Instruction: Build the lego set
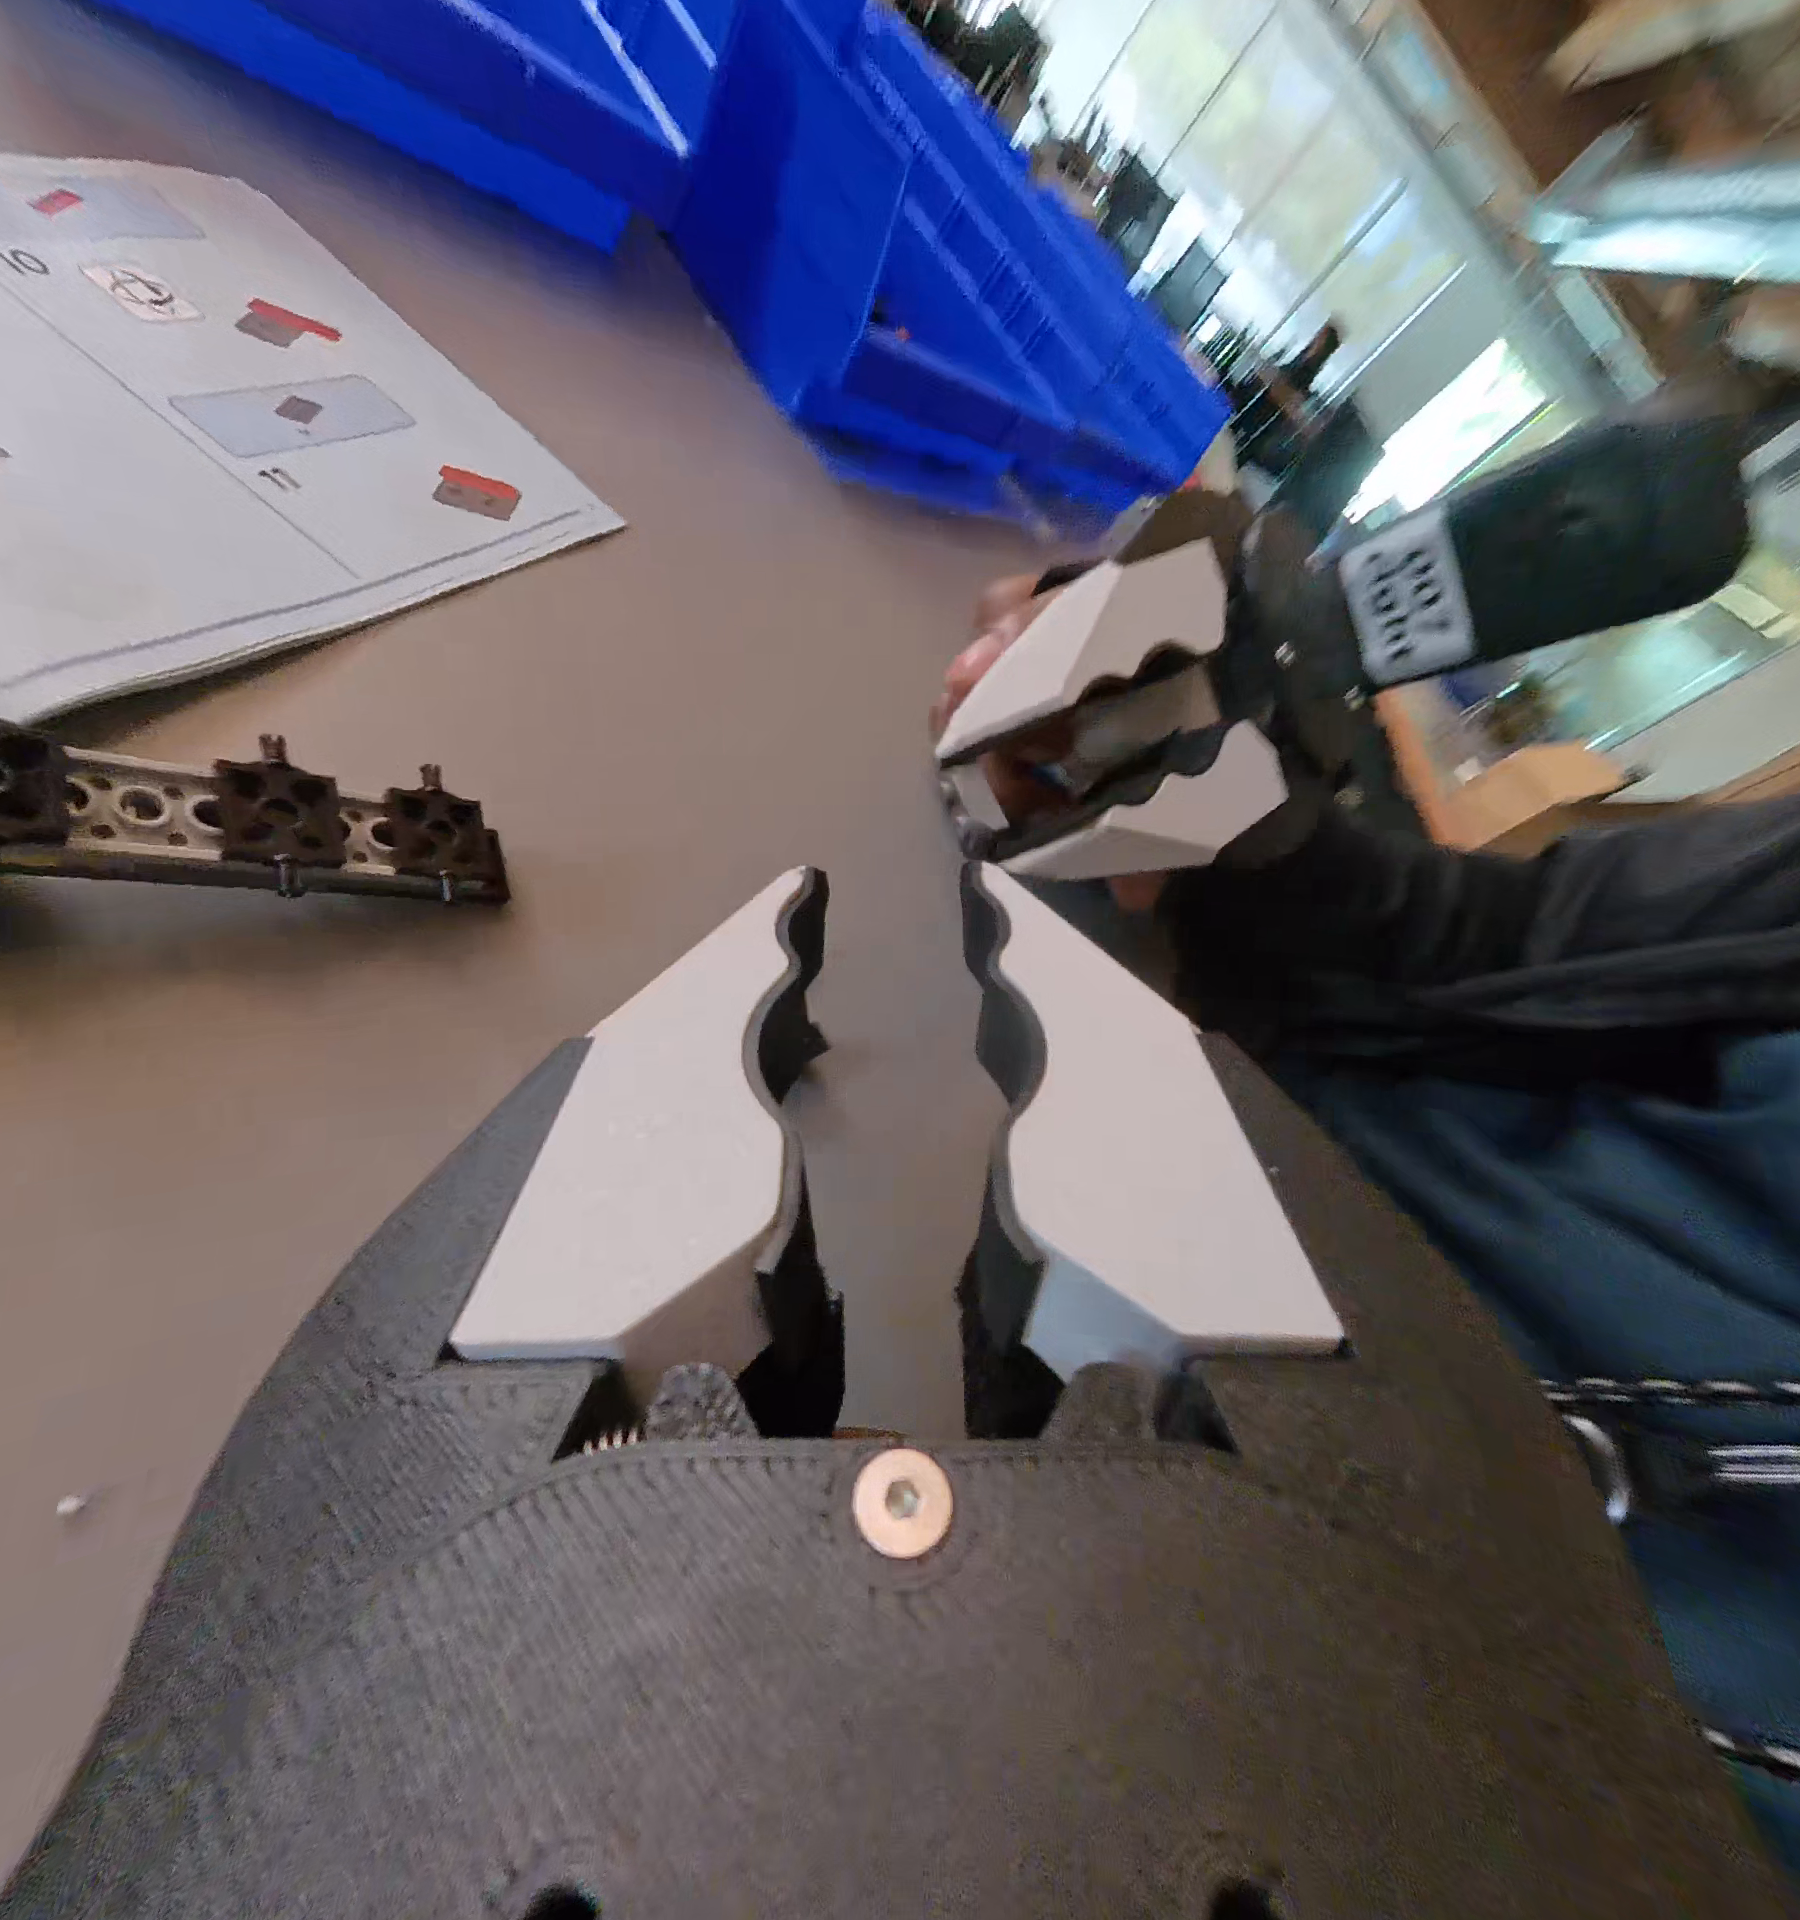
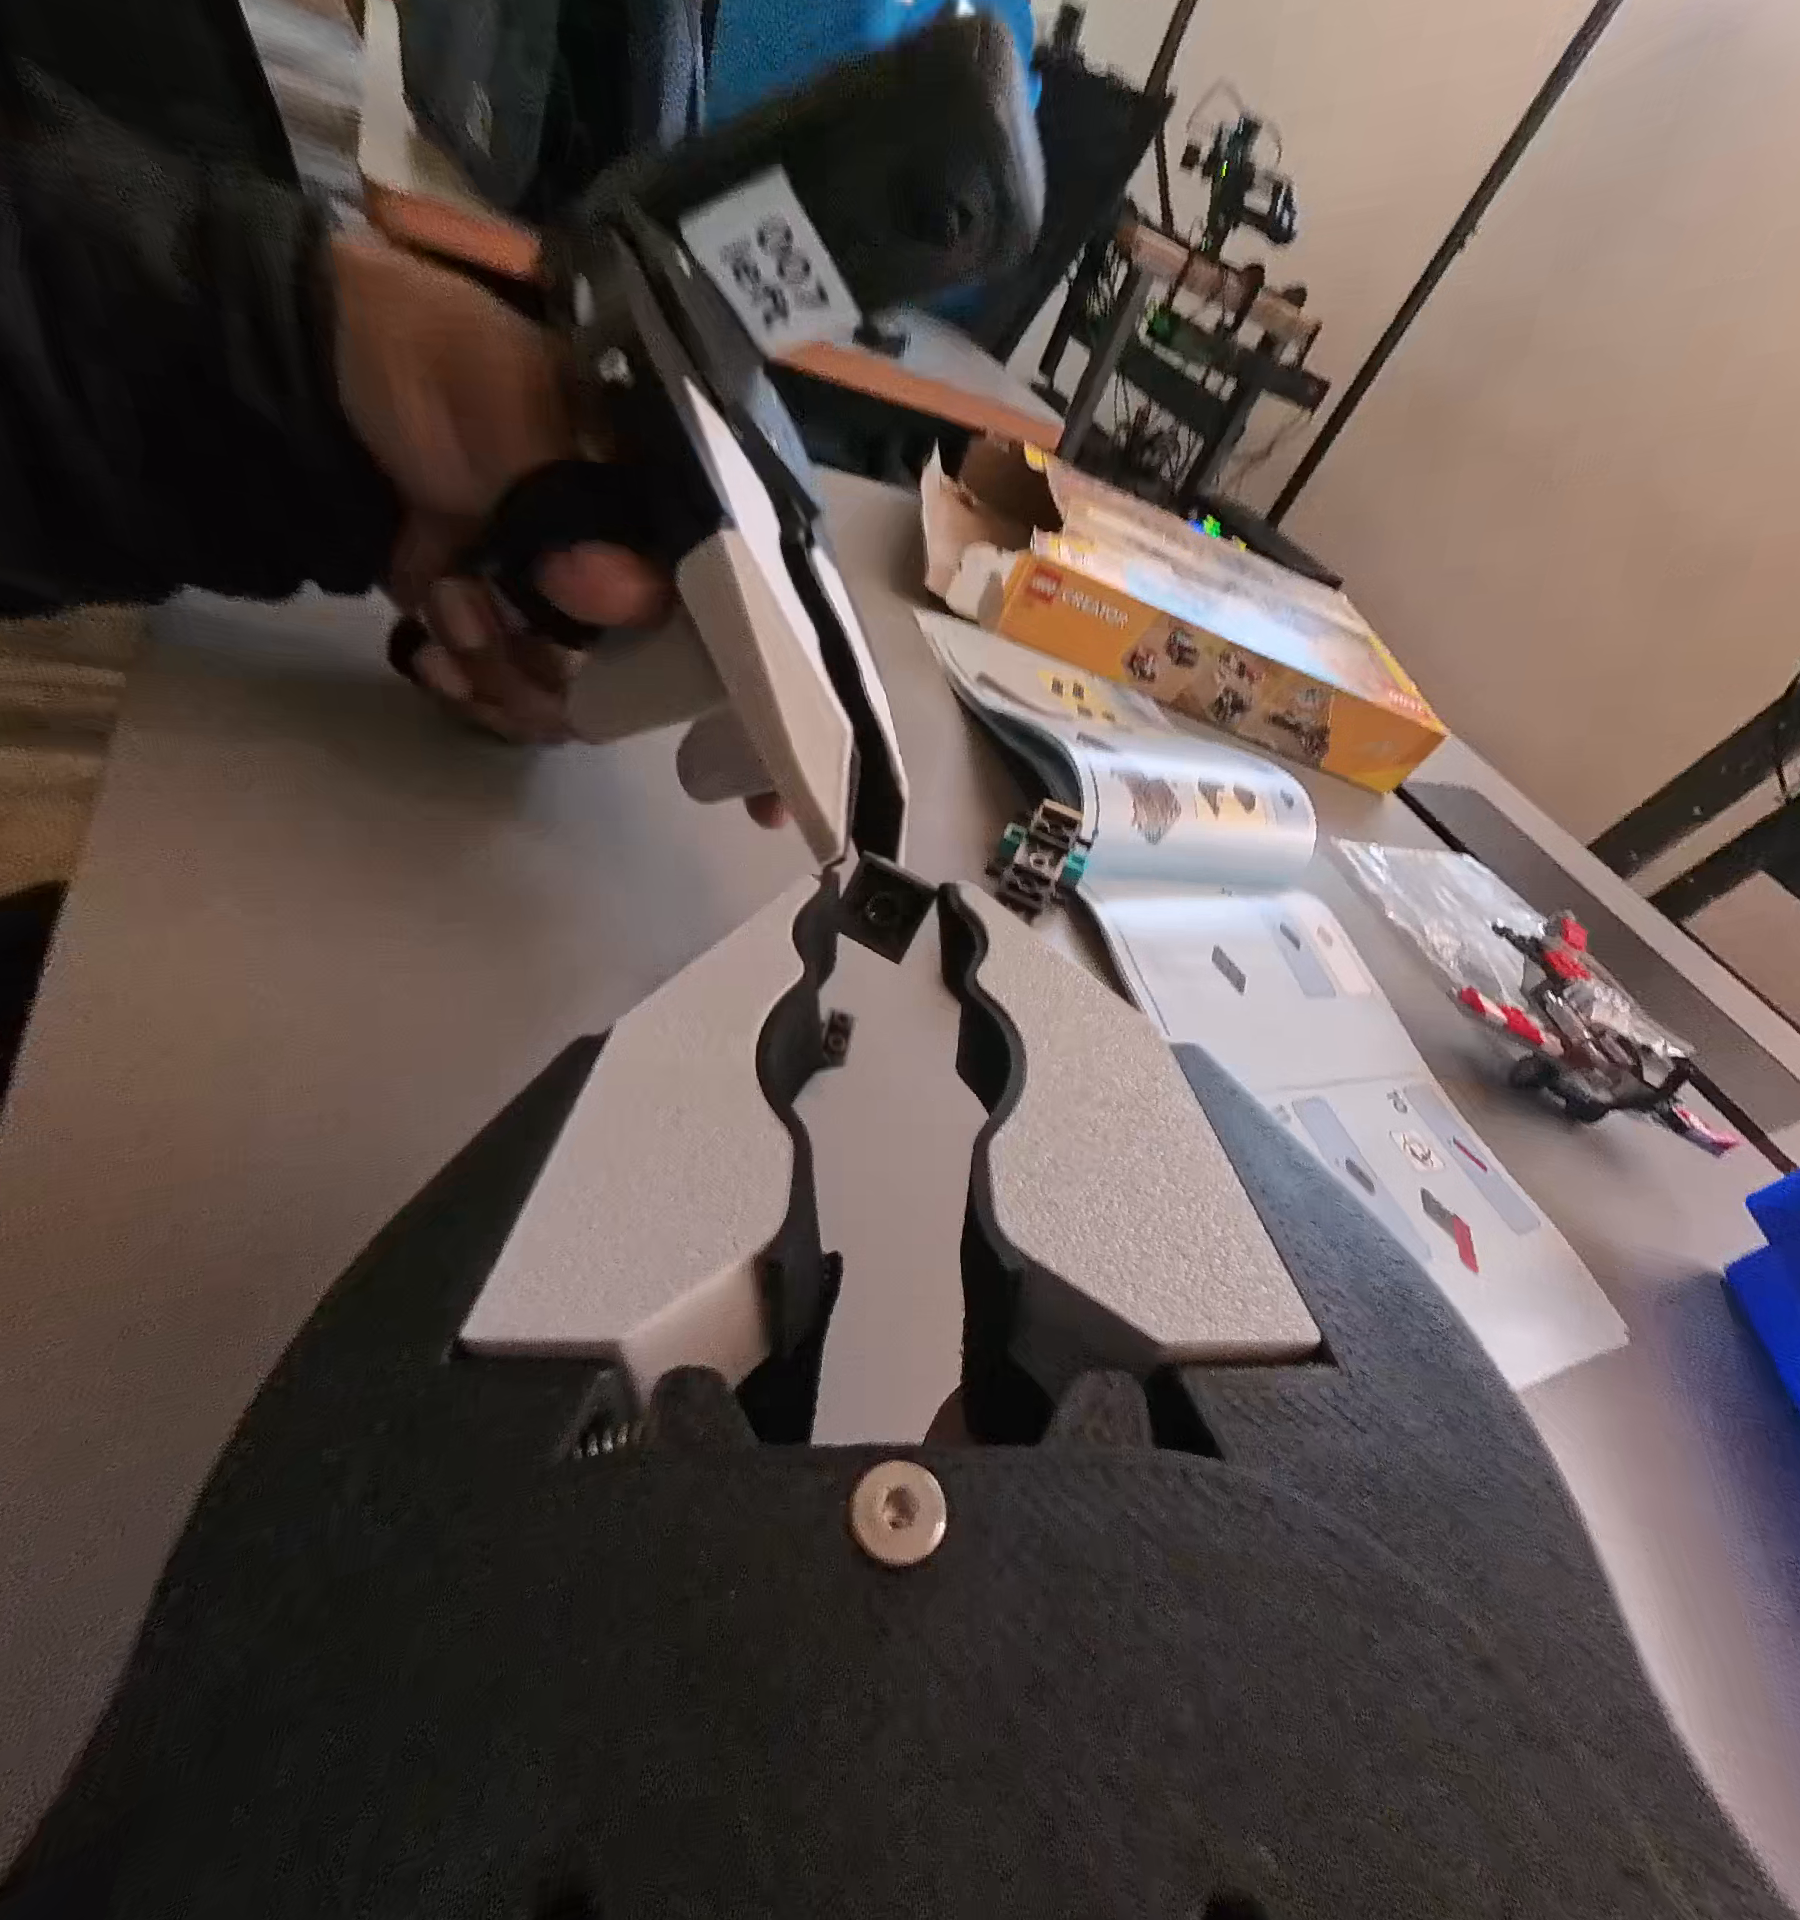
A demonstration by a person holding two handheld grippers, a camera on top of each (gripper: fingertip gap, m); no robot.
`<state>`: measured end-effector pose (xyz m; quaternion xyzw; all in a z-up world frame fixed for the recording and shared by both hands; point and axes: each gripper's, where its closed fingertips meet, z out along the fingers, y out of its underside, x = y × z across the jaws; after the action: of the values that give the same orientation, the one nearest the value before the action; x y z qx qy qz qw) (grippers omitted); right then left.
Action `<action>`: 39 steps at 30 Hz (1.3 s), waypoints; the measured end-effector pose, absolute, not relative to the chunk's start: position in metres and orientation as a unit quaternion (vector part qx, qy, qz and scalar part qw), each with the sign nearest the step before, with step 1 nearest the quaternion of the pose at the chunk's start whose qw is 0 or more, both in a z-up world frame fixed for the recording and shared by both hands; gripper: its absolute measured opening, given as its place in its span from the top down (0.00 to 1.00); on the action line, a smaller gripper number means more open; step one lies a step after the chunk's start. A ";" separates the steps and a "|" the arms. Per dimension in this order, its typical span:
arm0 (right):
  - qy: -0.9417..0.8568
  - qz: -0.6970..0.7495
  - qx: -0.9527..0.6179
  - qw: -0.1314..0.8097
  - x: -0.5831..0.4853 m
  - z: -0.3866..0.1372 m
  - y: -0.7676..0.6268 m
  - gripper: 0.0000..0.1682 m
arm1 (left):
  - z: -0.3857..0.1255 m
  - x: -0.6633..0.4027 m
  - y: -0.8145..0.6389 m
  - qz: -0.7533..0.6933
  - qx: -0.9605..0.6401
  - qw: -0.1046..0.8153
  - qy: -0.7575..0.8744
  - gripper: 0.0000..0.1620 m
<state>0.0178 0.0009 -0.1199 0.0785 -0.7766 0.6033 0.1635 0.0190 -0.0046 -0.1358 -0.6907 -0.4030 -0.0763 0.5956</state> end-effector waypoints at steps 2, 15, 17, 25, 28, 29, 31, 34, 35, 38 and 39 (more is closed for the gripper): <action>-0.757 0.630 0.077 0.154 0.021 -0.110 0.000 0.88 | -0.124 0.019 -0.007 -0.098 -0.660 0.627 -0.401 0.84; -0.683 0.729 -0.008 -0.041 0.037 -0.073 -0.011 0.89 | -0.077 0.034 -0.014 0.046 -0.668 0.699 -0.253 0.79; -0.661 0.742 -0.045 -0.105 0.039 -0.068 -0.011 0.89 | -0.066 0.036 -0.015 0.090 -0.664 0.707 -0.226 0.79; -0.543 0.758 -0.160 -0.324 0.035 -0.051 -0.006 0.89 | -0.054 0.045 -0.010 0.189 -0.678 0.694 -0.154 0.80; -0.522 0.748 -0.171 -0.372 0.037 -0.050 -0.006 0.89 | -0.056 0.045 -0.006 0.202 -0.685 0.685 -0.145 0.80; -0.520 0.743 -0.171 -0.384 0.039 -0.050 -0.007 0.89 | -0.057 0.045 -0.005 0.206 -0.686 0.683 -0.142 0.81; -0.518 0.737 -0.171 -0.400 0.042 -0.051 -0.008 0.89 | -0.056 0.046 -0.003 0.212 -0.687 0.681 -0.135 0.81; -0.514 0.730 -0.168 -0.419 0.046 -0.050 -0.010 0.89 | -0.056 0.048 -0.001 0.214 -0.689 0.681 -0.127 0.81; -0.513 0.728 -0.167 -0.424 0.047 -0.050 -0.011 0.89 | -0.056 0.049 0.000 0.214 -0.690 0.680 -0.125 0.82; -0.510 0.725 -0.166 -0.433 0.049 -0.050 -0.012 0.89 | -0.057 0.050 0.001 0.217 -0.691 0.679 -0.119 0.85; -0.509 0.724 -0.166 -0.435 0.049 -0.050 -0.012 0.90 | -0.056 0.050 0.001 0.218 -0.691 0.680 -0.117 0.86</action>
<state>0.0487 -0.0119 -0.0500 -0.1664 -0.5087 0.7241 -0.4349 0.0504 0.0008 -0.0562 -0.6905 -0.1169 0.2182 0.6796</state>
